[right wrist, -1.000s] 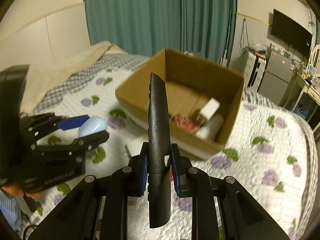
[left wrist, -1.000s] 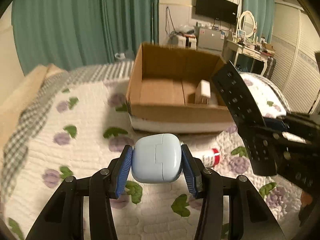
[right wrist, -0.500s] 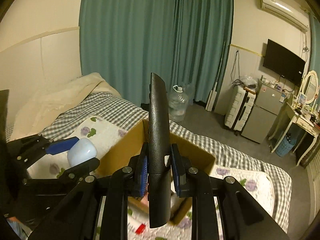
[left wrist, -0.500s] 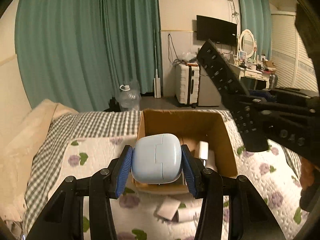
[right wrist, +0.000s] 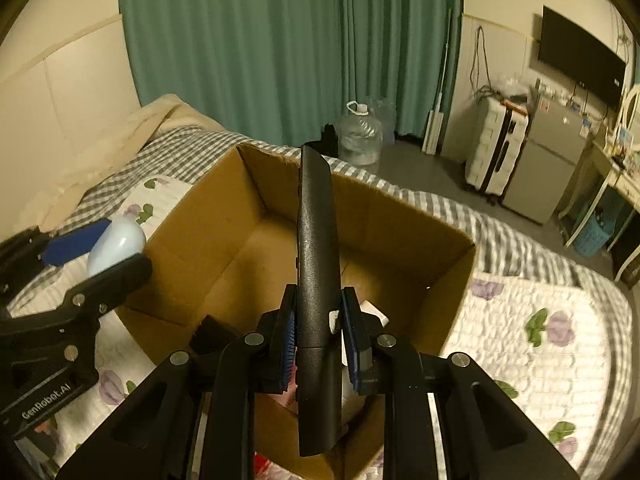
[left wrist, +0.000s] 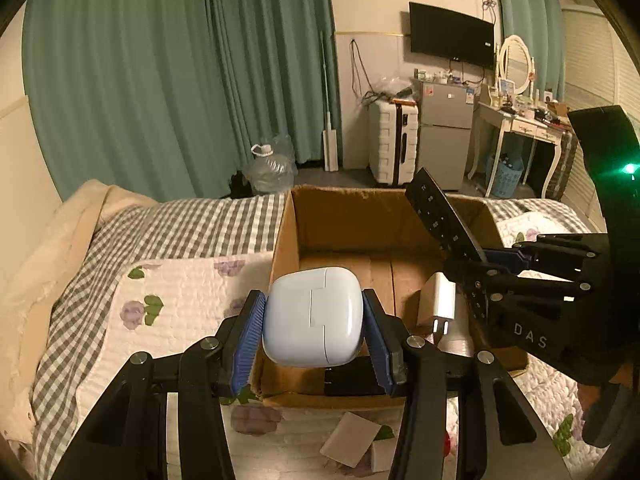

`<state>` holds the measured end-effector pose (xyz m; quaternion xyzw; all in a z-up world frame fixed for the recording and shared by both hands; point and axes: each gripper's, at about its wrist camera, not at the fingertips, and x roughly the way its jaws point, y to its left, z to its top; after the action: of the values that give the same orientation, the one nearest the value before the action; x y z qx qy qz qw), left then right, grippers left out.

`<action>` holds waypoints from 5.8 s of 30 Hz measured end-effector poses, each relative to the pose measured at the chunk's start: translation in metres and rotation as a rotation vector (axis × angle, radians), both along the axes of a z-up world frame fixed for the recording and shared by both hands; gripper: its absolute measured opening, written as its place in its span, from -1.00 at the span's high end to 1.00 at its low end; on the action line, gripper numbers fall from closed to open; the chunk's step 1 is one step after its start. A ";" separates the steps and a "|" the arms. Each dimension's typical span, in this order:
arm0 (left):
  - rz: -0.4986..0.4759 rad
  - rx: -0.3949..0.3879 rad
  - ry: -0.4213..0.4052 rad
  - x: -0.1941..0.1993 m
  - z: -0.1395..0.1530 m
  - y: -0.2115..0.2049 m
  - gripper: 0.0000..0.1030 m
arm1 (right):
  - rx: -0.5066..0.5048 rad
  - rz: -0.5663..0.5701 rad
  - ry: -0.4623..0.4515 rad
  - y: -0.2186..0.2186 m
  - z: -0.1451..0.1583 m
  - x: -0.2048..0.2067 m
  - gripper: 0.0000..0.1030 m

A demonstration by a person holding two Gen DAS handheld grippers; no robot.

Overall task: Organize rigid objects
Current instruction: 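Carry the remote and earbud case into the box and open both tools, then grasp the white red-capped bottle with the right tool while the left tool grasps the white charger, then carry the bottle and charger into the box and open both tools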

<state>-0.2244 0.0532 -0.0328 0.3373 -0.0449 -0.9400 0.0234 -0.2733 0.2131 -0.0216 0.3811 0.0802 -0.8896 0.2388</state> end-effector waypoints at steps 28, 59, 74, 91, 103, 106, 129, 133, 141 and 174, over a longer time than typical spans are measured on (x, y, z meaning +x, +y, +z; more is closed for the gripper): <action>-0.027 -0.025 -0.016 -0.033 -0.025 0.030 -0.29 | -0.017 -0.170 0.108 0.053 0.017 0.026 -0.83; 0.111 0.052 -0.129 0.117 -0.088 -0.046 -0.35 | 0.205 0.111 0.028 -0.014 -0.080 0.144 -1.00; 0.079 0.010 -0.176 0.111 -0.115 -0.049 -0.35 | 0.305 0.192 -0.056 -0.044 -0.136 0.108 -0.27; -0.098 -0.039 -0.240 0.058 -0.124 0.003 -0.35 | 0.131 -0.117 -0.086 0.007 -0.102 0.114 0.30; -0.135 -0.012 -0.306 0.024 -0.149 0.014 -0.31 | 0.102 -0.127 -0.127 0.017 -0.110 0.109 0.30; -0.151 -0.008 -0.303 0.025 -0.149 0.015 -0.17 | 0.097 -0.129 -0.121 0.018 -0.108 0.110 0.31; -0.144 0.023 -0.166 0.093 -0.066 0.001 0.57 | 0.024 -0.072 0.101 0.028 -0.020 0.140 0.31; -0.134 0.041 -0.162 0.093 -0.064 0.000 0.57 | 0.012 -0.066 0.091 0.032 -0.021 0.141 0.31; -0.157 0.029 -0.050 0.093 -0.007 0.003 0.57 | -0.047 -0.049 0.151 0.036 0.025 0.132 0.31; -0.059 0.010 -0.053 -0.043 -0.029 -0.007 -0.28 | -0.156 -0.061 0.051 0.025 -0.008 -0.032 0.24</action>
<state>-0.2672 0.0466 -0.0620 0.3605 -0.0506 -0.9314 -0.0075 -0.3052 0.2378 -0.0291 0.3406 0.0051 -0.9095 0.2383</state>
